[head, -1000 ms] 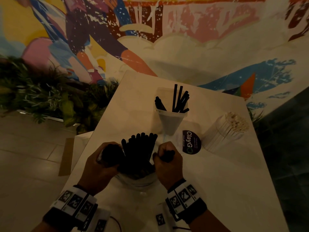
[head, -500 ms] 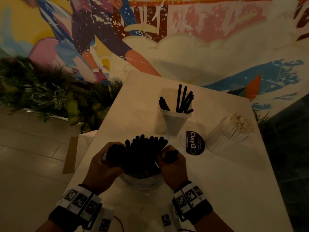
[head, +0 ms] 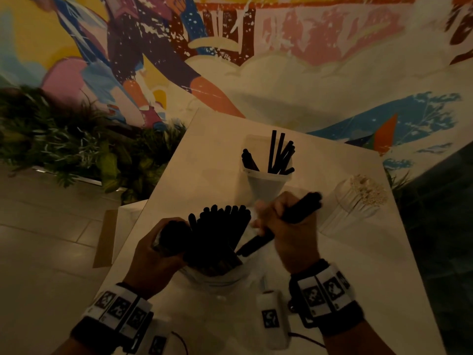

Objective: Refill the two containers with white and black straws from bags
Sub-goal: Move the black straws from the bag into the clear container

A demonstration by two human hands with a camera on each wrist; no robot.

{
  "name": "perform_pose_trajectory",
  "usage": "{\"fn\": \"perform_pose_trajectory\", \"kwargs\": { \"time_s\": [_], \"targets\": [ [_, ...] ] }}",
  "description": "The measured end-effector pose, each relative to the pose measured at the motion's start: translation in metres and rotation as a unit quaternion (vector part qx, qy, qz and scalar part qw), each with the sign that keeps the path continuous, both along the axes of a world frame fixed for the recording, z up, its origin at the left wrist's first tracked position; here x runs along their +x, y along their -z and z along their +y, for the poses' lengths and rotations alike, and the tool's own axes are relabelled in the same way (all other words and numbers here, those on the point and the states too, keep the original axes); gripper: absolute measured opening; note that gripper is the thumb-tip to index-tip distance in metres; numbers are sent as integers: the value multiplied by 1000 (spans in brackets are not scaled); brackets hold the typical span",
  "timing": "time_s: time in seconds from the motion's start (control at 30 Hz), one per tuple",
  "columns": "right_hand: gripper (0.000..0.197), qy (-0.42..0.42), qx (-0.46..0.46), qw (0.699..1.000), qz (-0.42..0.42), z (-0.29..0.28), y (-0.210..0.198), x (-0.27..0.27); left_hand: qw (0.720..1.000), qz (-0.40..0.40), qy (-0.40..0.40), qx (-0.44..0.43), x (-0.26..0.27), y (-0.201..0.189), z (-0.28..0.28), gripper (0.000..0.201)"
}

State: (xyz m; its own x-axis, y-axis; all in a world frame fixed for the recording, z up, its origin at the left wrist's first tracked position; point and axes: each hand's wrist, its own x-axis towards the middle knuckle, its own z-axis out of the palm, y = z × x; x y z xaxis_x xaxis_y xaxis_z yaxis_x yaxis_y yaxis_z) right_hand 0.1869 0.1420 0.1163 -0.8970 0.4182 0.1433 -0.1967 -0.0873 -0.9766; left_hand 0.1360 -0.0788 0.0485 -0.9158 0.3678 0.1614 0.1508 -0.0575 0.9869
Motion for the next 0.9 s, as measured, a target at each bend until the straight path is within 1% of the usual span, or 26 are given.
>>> {"fn": "perform_pose_trajectory", "kwargs": {
  "time_s": [0.1,0.2,0.27,0.3,0.37,0.43,0.5,0.53,0.6,0.67,0.7,0.77,0.8,0.87,0.9],
  "targets": [
    [39,18,11,999,40,12,-48,-3,1000,-1,0,7,0,1,0,43],
    [49,50,-12,992,114,27,-91,-15,1000,1,0,5,-1,4,-1,44],
    [51,97,-36,980,173,35,-111,-27,1000,-5,0,9,-1,6,-2,44],
    [53,127,-40,971,198,39,-118,-35,1000,-5,-1,8,-1,7,-2,43],
    [52,179,-20,955,236,45,-124,-52,1000,2,-5,-4,-1,7,-3,43],
    [48,206,18,948,242,49,-121,-70,1000,1,-9,-8,-1,7,-3,43],
    [46,218,46,952,210,50,-108,-87,1000,0,-11,-3,0,7,-3,43],
    [46,220,58,958,176,51,-99,-95,1000,-1,-11,2,0,7,-3,42],
    [51,211,95,970,77,58,-75,-110,1000,-4,-10,11,1,7,-3,41],
    [57,202,141,969,-21,69,-52,-120,1000,-9,-9,24,1,9,-3,40],
    [57,204,160,964,-59,75,-43,-122,999,-14,-8,30,1,10,-3,40],
    [50,215,190,951,-114,88,-28,-126,999,-19,-11,29,1,11,-3,40],
    [53,214,205,945,-140,93,-22,-128,999,-19,-14,23,1,12,-4,41],
    [75,195,246,927,-208,102,-11,-132,999,-22,-22,13,-1,13,-4,42],
    [85,173,281,910,-252,105,-6,-133,999,-21,-24,10,-1,13,-4,43]
  ]
}}
